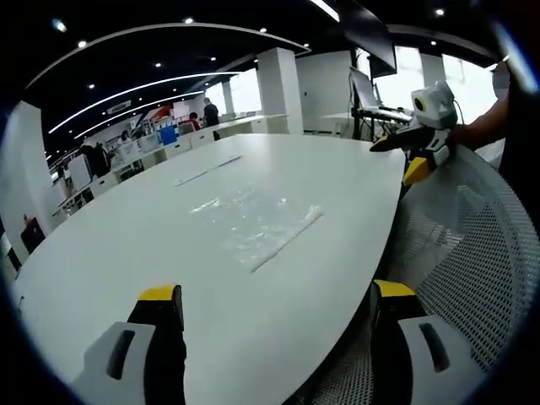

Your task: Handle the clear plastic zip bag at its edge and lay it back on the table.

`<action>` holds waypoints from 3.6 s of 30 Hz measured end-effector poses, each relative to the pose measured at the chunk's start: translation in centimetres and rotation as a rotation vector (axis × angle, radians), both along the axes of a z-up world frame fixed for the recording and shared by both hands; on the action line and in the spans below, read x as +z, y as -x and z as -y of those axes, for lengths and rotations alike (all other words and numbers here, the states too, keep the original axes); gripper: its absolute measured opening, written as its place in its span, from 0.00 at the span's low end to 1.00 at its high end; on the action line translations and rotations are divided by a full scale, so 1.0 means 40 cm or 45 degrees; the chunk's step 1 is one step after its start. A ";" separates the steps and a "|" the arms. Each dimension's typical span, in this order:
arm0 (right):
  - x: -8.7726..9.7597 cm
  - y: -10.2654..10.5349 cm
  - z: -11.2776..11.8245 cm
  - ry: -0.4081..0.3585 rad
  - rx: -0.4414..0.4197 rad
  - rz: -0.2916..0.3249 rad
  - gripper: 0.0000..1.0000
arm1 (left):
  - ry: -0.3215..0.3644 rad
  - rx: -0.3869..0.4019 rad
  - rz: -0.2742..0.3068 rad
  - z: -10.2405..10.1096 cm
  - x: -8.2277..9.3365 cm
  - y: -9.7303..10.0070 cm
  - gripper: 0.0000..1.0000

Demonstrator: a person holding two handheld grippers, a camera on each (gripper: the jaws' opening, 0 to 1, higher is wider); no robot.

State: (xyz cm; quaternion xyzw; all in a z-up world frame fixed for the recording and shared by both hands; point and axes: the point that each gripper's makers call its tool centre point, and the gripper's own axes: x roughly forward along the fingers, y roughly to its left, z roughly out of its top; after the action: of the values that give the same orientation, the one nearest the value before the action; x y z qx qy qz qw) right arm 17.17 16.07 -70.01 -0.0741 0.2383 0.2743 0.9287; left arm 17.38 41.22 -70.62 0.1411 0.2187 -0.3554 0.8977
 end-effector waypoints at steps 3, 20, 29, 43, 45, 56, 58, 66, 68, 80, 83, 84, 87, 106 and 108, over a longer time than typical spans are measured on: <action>-0.001 0.000 0.001 -0.001 0.000 -0.004 0.99 | -0.006 -0.002 -0.004 -0.001 -0.004 0.000 0.91; 0.007 -0.001 0.000 -0.012 -0.017 0.009 0.98 | -0.038 -0.020 -0.031 -0.005 -0.020 0.004 0.90; 0.004 -0.007 0.006 -0.016 -0.026 0.009 0.98 | -0.070 -0.013 -0.047 -0.013 -0.031 0.001 0.90; -0.001 -0.011 0.012 -0.016 -0.029 0.010 0.97 | -0.081 -0.018 -0.055 -0.013 -0.033 0.003 0.89; 0.000 -0.011 0.012 -0.016 -0.030 0.010 0.97 | -0.085 -0.021 -0.057 -0.012 -0.035 0.004 0.89; 0.009 -0.006 0.006 -0.018 -0.033 0.009 0.97 | -0.083 -0.018 -0.060 -0.011 -0.034 0.004 0.88; 0.008 -0.006 0.006 -0.018 -0.034 0.008 0.97 | -0.082 -0.019 -0.064 -0.010 -0.035 0.005 0.88; 0.009 -0.007 0.008 -0.021 -0.042 0.009 0.97 | -0.057 0.011 -0.063 -0.018 -0.025 -0.002 0.88; 0.008 -0.007 0.008 -0.022 -0.042 0.008 0.97 | -0.047 0.031 -0.063 -0.025 -0.022 -0.008 0.88; 0.010 -0.007 0.008 -0.019 -0.045 0.010 0.96 | -0.193 -0.042 -0.005 -0.049 -0.002 -0.052 0.88; 0.009 -0.009 0.011 -0.015 -0.048 0.014 0.96 | -0.208 -0.066 -0.007 -0.053 -0.004 -0.061 0.88; 0.009 -0.009 0.010 -0.013 -0.048 0.013 0.96 | -0.219 -0.073 -0.004 -0.055 -0.005 -0.066 0.88; 0.009 -0.008 0.010 -0.011 -0.046 0.013 0.96 | -0.247 -0.106 -0.003 -0.055 -0.003 -0.073 0.88; 0.004 -0.007 0.011 -0.002 -0.043 0.006 0.94 | -0.467 -0.401 0.043 -0.014 -0.023 -0.100 0.86; 0.005 -0.007 0.011 -0.002 -0.044 0.006 0.94 | -0.487 -0.427 0.050 -0.012 -0.025 -0.104 0.85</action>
State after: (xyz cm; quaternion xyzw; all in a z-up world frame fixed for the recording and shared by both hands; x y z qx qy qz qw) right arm 17.47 15.64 -69.82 -0.0700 0.2373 0.2582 0.9339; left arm 21.53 41.72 -71.61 0.3497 0.2379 -0.4485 0.7874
